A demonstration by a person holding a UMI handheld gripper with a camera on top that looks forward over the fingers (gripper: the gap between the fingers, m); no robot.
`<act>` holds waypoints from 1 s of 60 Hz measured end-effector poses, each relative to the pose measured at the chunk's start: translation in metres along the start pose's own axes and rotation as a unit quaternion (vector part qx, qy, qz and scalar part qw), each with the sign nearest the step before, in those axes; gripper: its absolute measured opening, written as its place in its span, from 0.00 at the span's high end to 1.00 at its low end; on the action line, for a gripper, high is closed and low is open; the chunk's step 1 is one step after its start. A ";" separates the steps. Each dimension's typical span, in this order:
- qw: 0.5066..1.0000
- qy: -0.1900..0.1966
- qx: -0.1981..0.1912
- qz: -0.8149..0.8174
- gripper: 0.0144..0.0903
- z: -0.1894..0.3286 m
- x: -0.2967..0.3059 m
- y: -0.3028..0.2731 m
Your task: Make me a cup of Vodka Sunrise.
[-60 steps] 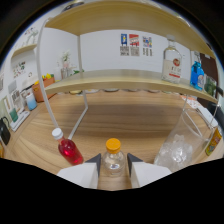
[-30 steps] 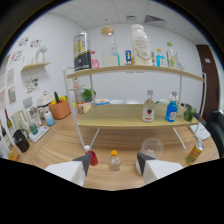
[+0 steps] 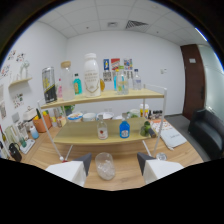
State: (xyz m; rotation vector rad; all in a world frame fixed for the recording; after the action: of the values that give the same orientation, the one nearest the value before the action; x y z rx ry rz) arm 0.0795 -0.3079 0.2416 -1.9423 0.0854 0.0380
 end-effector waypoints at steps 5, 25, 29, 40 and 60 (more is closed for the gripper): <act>1.000 0.003 0.030 -0.008 0.06 0.009 0.008 -0.051; 0.995 -0.004 0.098 -0.031 0.09 0.087 0.030 -0.187; 0.995 -0.011 0.090 -0.030 0.13 0.107 0.028 -0.191; 0.998 -0.021 0.064 -0.020 0.43 0.142 0.025 -0.191; 0.997 -0.024 0.070 -0.032 0.72 0.140 0.025 -0.194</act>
State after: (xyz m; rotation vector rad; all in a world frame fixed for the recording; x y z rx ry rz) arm 0.1220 -0.1078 0.3688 -1.8024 -0.0066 0.0361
